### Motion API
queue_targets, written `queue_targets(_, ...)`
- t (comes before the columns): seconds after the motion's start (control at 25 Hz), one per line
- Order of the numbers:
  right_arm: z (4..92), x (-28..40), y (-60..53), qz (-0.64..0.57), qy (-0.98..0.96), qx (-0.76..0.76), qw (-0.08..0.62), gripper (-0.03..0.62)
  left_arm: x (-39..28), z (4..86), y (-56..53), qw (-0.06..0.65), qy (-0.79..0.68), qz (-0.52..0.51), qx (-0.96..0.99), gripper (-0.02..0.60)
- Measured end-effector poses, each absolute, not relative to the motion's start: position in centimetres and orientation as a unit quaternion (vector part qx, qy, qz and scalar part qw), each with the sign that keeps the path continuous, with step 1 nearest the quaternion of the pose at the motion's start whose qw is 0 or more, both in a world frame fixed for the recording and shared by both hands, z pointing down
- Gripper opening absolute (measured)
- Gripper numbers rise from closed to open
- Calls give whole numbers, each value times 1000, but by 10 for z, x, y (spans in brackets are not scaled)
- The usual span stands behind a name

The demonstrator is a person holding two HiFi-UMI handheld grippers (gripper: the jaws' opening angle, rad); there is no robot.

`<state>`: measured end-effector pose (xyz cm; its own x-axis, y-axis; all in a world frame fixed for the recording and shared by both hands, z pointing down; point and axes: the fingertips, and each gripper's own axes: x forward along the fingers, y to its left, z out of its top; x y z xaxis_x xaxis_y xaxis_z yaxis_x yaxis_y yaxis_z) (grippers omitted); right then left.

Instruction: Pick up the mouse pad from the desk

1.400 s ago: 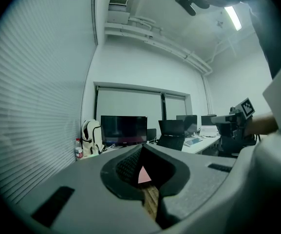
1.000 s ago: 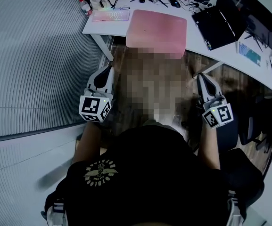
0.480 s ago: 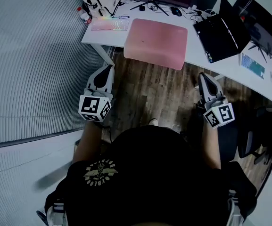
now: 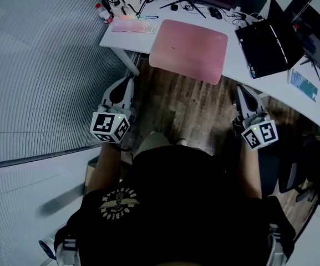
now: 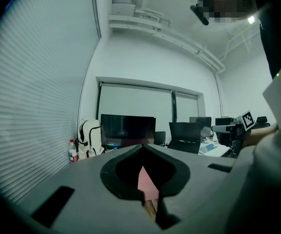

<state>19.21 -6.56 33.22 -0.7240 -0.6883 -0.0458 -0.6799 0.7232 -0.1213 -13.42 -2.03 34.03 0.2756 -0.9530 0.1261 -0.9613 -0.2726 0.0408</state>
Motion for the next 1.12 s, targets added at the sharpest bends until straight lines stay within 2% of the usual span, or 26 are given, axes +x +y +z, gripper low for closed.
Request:
queue_targets(0.64,353,205,-88,-71,910,-406,33,2,-127,364,-72,74,-566,49,820,6)
queue_targets(1.12,363,170,-156,-78,910,-407,19,2,-149,384,-149,87,-550,58,828,6)
